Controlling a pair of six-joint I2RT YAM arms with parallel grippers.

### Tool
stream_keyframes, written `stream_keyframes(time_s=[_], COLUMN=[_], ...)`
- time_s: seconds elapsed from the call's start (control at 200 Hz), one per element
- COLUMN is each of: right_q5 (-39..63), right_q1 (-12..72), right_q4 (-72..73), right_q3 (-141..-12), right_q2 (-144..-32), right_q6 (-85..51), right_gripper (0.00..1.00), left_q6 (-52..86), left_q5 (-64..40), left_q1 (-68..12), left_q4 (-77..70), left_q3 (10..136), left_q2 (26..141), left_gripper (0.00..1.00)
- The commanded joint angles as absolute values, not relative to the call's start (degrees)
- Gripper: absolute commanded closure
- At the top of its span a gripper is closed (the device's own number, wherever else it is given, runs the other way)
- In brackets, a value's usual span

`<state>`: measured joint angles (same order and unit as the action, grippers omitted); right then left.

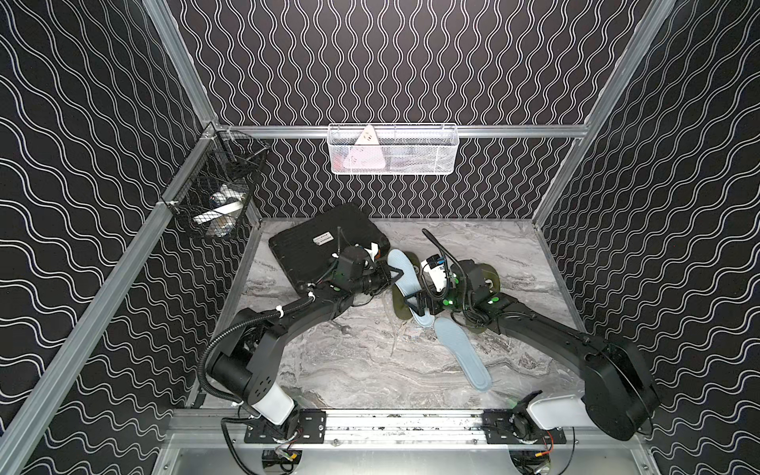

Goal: Insert the insole into the shoe
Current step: Pick up the insole from the center of the board.

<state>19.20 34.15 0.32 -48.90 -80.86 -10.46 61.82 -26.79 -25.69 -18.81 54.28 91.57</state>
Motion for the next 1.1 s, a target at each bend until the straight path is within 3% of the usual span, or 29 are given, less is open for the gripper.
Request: stream_keyframes(time_s=[0.0,0.275,0.43,0.6,0.63,0.766,0.811,0.956,1.096], right_q5=[17.48,10.16,9.82,10.37,10.37,10.46,10.31,8.26,5.60], right_q1=[35.51,36.66,36.65,36.66,36.66,36.65,36.57,36.47,35.58], right_q4=[4.01,8.08,9.37,8.18,8.09,4.34,2.93,-0.73,-7.78], right_q3=[-49.28,-47.59,-47.26,-47.57,-47.51,-48.90,-49.28,-49.69,-51.86], right_q2=[-82.01,-82.59,-82.96,-82.49,-82.28,-82.60,-82.70,-82.28,-81.33], right_q6=[-8.49,-7.84,-6.98,-6.14,-5.90,-5.89,-6.25,-7.80,-9.20], right_gripper=[0.02,0.06,0.20,0.42,0.44,0.53,0.56,0.60,0.61], left_q6=[64.12,66.05,68.32,69.37,69.35,69.36,69.22,66.36,55.11], left_q5=[-27.06,-27.25,-27.86,-28.43,-28.55,-28.95,-29.16,-29.06,-26.59], left_q1=[-25.84,-25.84,-25.88,-25.86,-25.90,-25.87,-25.92,-25.71,-25.21], left_q4=[-20.53,-21.25,-23.64,-25.13,-25.15,-25.14,-25.05,-21.18,-8.24], left_q3=[54.67,53.95,53.18,52.49,52.49,52.42,52.63,54.25,60.13], left_q2=[91.93,92.00,92.70,93.17,93.27,93.19,93.21,92.26,90.97], left_gripper=[1.00,1.00,1.00,1.00,0.95,0.52,0.44,0.32,0.30])
